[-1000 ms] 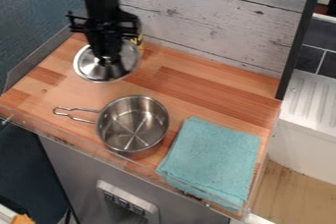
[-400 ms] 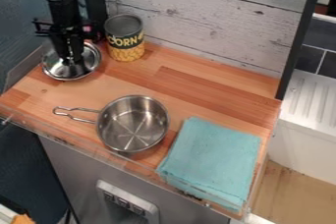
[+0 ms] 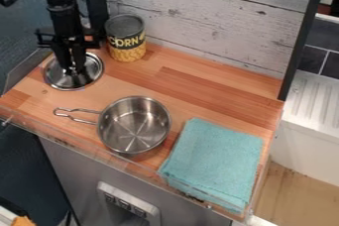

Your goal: Move the cover to the left side of the table

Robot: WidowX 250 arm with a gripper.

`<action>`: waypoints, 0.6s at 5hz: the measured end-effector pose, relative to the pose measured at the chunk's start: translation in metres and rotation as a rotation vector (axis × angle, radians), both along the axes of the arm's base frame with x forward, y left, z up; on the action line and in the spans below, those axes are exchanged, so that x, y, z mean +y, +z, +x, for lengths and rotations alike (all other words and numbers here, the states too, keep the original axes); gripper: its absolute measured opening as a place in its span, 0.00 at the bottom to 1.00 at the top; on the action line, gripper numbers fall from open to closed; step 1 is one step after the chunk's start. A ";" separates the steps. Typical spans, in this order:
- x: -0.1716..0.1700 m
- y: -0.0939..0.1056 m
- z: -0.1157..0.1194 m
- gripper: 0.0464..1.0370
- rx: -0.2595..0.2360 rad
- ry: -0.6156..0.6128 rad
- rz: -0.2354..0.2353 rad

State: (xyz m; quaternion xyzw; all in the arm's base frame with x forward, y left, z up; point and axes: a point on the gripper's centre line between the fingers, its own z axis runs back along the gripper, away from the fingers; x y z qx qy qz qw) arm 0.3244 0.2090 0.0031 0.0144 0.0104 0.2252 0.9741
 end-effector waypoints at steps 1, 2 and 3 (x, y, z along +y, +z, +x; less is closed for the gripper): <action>-0.004 0.002 -0.005 0.60 0.002 -0.024 -0.001; -0.005 0.032 -0.005 0.89 -0.075 -0.050 0.051; -0.012 0.044 -0.006 0.97 -0.087 -0.063 0.059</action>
